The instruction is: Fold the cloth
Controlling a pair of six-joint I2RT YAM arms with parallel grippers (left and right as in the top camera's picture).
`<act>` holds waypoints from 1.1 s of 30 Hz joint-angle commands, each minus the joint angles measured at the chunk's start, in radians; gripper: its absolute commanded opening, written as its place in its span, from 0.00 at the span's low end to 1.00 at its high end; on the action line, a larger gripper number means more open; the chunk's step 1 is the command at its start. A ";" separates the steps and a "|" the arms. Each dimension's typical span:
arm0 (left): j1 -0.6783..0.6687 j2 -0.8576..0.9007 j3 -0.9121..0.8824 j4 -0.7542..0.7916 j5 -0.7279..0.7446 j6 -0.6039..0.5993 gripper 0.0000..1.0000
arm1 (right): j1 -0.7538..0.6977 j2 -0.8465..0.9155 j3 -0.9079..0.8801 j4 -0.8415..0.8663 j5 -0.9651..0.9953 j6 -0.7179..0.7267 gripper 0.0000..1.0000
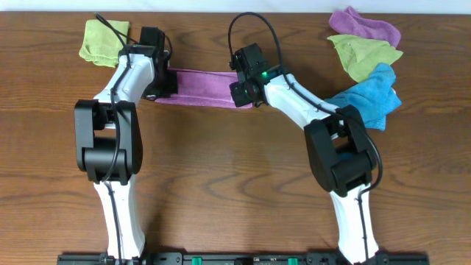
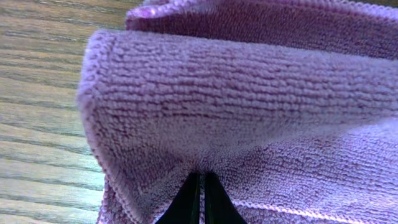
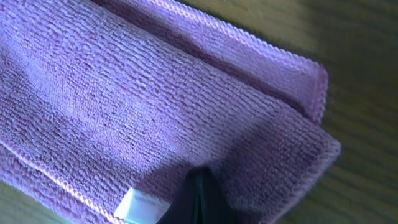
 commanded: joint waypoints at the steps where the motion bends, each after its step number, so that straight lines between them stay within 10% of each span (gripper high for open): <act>1: -0.015 0.012 -0.021 -0.022 0.012 -0.019 0.06 | -0.038 0.009 -0.004 -0.055 0.018 0.015 0.02; 14: -0.224 0.012 -0.021 -0.033 0.021 -0.061 0.06 | -0.131 -0.048 -0.004 -0.154 0.019 -0.058 0.02; 33: -0.135 0.012 -0.021 -0.034 -0.077 -0.004 0.06 | -0.127 -0.056 -0.003 -0.225 -0.009 -0.087 0.01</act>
